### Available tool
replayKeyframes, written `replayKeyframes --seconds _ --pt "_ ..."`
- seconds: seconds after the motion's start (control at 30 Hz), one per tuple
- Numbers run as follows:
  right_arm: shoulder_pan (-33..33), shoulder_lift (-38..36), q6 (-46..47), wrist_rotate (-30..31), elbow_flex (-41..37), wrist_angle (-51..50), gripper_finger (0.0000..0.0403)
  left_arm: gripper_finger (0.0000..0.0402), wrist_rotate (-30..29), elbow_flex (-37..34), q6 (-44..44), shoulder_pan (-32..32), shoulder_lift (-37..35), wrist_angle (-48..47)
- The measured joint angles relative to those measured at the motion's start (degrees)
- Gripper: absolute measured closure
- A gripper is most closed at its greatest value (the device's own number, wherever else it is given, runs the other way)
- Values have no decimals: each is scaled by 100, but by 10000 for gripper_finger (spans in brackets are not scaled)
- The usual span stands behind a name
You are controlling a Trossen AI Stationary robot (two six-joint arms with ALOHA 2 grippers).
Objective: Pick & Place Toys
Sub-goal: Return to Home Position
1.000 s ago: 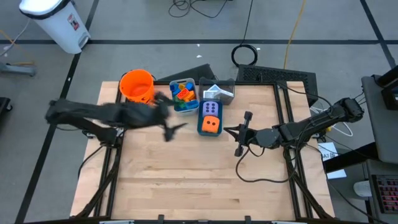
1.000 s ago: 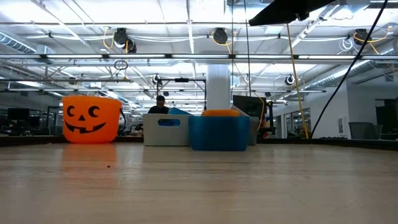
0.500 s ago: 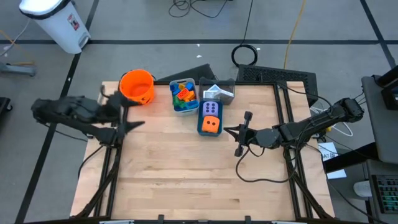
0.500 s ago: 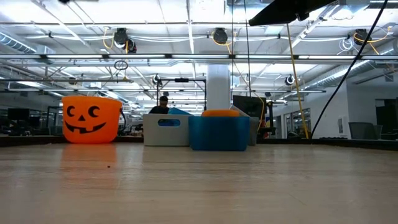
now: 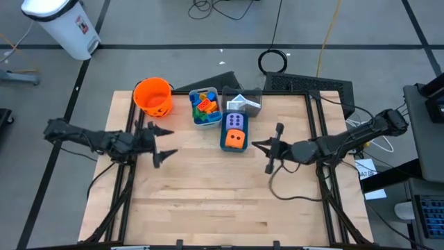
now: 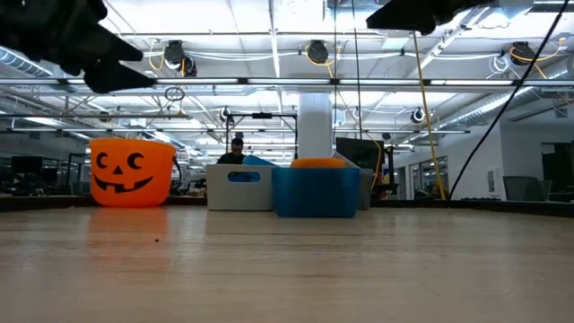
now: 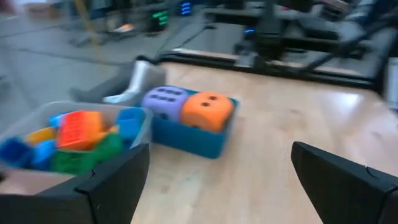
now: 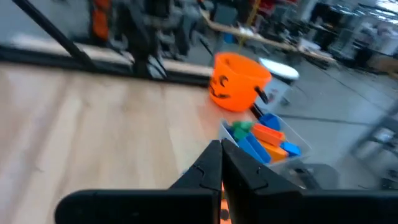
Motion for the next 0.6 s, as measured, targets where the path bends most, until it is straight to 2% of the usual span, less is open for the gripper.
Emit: replayKeyframes --seconds 0.13,0.27,0.43,0.6 --pt "-76 -655 -37 -428 -800 950 403 5 267 -369 83 0 -350 409" --pt "-225 -1613 -84 -439 -1581 1368 403 5 269 -400 124 0 -619 341" --pt "-262 -2815 -25 -453 -1994 551 403 5 590 -401 428 -2 -950 290" --pt "-261 -3991 133 -454 -2364 -118 403 5 530 -400 445 0 -1286 -32"
